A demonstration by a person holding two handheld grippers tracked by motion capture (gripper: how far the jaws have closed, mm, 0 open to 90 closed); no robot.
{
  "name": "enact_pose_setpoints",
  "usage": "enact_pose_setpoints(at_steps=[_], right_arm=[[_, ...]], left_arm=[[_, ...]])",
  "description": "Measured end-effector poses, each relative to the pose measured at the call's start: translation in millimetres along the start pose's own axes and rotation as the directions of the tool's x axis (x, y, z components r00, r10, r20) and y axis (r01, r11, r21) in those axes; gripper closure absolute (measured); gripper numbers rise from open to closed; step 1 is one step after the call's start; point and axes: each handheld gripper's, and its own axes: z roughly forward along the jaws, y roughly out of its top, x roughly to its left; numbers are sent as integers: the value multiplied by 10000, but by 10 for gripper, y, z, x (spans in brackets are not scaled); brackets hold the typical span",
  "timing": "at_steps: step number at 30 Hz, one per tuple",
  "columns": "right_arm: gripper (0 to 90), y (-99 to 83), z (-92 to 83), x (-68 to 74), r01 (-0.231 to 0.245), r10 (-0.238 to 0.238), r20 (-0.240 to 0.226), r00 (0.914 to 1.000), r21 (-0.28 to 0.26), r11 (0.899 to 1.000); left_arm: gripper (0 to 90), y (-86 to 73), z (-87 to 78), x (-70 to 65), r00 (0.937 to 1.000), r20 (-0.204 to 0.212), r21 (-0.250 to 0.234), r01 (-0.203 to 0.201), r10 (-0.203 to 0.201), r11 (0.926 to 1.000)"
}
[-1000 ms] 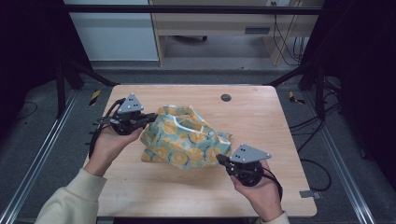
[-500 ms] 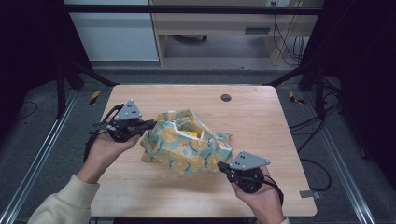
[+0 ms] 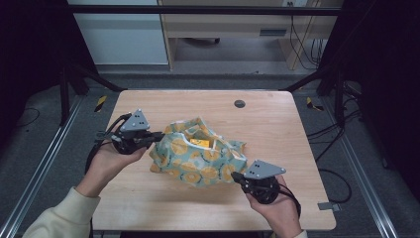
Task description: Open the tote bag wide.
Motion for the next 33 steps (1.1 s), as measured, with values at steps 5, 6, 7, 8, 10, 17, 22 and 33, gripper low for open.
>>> enact_pose_setpoints(at_steps=[5,6,7,8,10,17,22,33], right_arm=[[900,-29,32,-11,-22,22,-37,10000,205,9998],[900,-39,43,-14,-27,28,-39,10000,253,9997],[900,-50,55,-17,-52,54,-57,10000,303,9995],[900,-62,68,-17,-73,76,-78,9999,360,9993],[900,-93,102,-20,-79,86,-131,9999,486,9988],[900,-227,272,-26,-234,286,-419,9987,1201,9925],[886,-289,386,-41,-325,412,-545,9977,1530,9877],[619,-76,272,-150,-653,688,-349,9970,942,9934]], left_arm=[[900,-12,-46,-69,9994,353,-140,-66,71,9999],[900,-18,-53,-84,9991,405,-158,-85,92,9998],[900,-18,-53,-84,9991,405,-158,-85,92,9998],[900,-28,-57,-99,9989,448,-173,-98,106,9998],[900,-58,-63,-131,9980,618,-195,-80,92,9998],[900,-274,21,-206,9928,1199,365,-109,65,9993],[900,-459,138,-220,9895,1447,902,-77,-54,9959],[900,-664,282,-226,9877,1557,1507,-60,-177,9886]])
